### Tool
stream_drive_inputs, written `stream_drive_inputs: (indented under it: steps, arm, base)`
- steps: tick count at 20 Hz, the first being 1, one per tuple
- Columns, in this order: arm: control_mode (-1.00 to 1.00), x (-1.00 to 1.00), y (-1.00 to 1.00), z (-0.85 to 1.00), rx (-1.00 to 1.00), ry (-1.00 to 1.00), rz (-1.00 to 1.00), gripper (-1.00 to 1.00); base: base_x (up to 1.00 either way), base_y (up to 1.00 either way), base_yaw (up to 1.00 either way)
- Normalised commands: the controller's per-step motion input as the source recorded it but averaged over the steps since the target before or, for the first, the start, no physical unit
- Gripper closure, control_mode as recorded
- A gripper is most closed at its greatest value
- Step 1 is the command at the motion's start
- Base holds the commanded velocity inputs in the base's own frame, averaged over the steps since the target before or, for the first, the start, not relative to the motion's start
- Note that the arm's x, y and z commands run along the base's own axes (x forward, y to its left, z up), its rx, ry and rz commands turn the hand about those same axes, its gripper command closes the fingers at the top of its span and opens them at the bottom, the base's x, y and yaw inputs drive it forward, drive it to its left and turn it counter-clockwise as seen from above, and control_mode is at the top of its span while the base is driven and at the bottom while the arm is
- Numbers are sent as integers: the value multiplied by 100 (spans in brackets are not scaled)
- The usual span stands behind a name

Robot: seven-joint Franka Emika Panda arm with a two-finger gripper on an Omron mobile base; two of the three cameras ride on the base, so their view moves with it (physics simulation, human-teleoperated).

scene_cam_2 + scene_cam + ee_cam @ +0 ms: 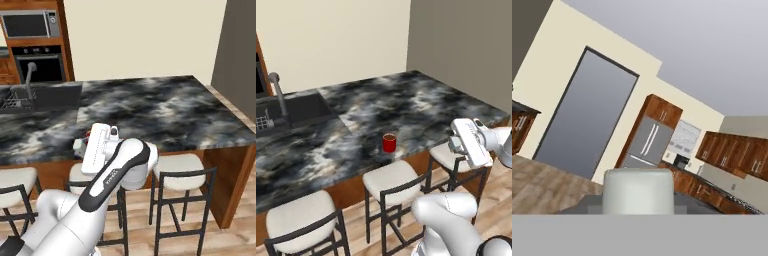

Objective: Pick up the marshmallow and place it in the cup of hot chocolate on the dining counter.

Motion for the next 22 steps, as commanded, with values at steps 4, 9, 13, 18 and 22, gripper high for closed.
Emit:
stream_drive_inputs:
  steps: [4,9,13,18,22]
  arm:
    - [100,0,0,0,0,0,0,100]
    - [100,0,0,0,0,0,0,100]
    - [100,0,0,0,0,0,0,100]
    - [100,0,0,0,0,0,0,100]
    - [100,0,0,0,0,0,0,100]
  base:
    - [65,0,38]
    - [32,-10,30]
    - [73,-31,34]
    - [72,-30,34]
    - [75,-37,24]
